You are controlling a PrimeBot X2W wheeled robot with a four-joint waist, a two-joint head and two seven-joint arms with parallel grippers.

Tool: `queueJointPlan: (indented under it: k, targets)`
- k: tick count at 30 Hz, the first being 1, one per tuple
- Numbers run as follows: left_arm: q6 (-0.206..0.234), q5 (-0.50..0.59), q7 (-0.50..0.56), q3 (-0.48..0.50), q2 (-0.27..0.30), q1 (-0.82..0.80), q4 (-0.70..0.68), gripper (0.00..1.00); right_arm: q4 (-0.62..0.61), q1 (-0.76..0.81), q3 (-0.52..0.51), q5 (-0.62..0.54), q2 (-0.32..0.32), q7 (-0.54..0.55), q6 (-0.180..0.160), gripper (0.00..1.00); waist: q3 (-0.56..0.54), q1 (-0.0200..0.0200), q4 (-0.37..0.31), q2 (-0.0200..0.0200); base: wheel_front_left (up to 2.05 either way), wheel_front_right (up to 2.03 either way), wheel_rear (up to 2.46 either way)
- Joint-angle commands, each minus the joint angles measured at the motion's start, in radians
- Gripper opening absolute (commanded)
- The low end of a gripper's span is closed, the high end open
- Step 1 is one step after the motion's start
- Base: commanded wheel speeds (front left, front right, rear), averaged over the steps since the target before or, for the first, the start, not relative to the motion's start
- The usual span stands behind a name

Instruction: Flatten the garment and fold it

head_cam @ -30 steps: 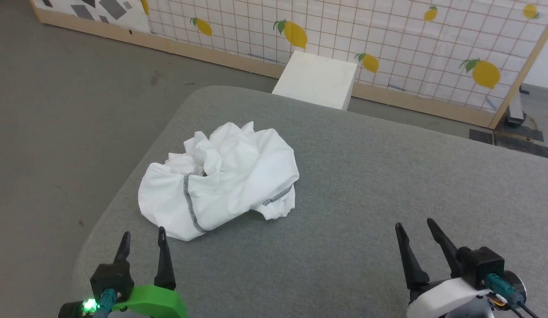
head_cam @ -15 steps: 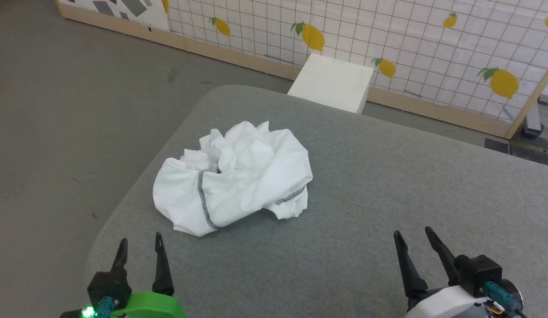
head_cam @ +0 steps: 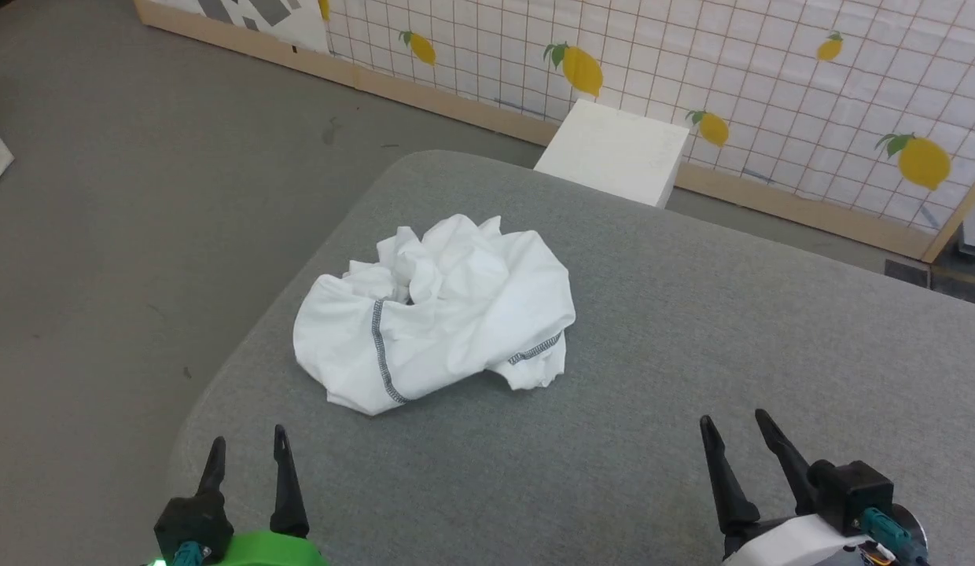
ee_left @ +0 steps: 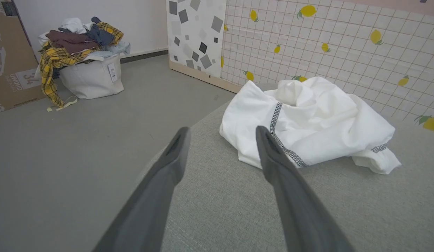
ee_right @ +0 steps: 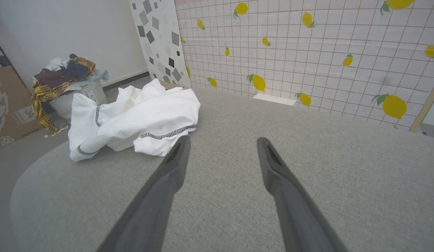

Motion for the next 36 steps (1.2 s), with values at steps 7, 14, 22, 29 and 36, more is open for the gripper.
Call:
queueJointPlan:
  k: [7,14,22,29,36]
  targets:
    - [-0.003,-0.018,-0.02,-0.002,0.013,-0.023,0.017,1.0,0.016,0.002,0.004,0.0,0.0,-0.023,-0.001,1.0,0.012,0.0,0.009,0.0,0.0,0.0,0.0]
    - [-0.076,-0.091,0.106,-0.011,0.054,-0.212,0.06,1.0,0.021,-0.02,0.003,-0.024,0.0,-0.034,-0.002,1.0,0.059,0.0,0.002,0.0,0.0,0.0,0.0]
    - [-0.17,-0.223,0.42,-0.039,0.072,-0.51,0.229,1.0,-0.006,-0.054,-0.016,-0.07,0.0,-0.008,-0.002,1.0,0.145,0.0,-0.062,0.0,0.0,0.0,0.0]
    - [-0.202,-0.314,0.71,-0.094,0.056,-0.713,0.418,1.0,-0.053,-0.075,-0.054,-0.117,0.0,0.024,-0.002,1.0,0.237,0.0,-0.133,0.0,0.0,0.0,0.0]
    - [-0.198,-0.309,0.814,-0.137,0.053,-0.785,0.582,1.0,-0.089,-0.085,-0.08,-0.144,0.0,0.042,-0.002,1.0,0.294,0.0,-0.19,0.0,0.0,0.0,0.0]
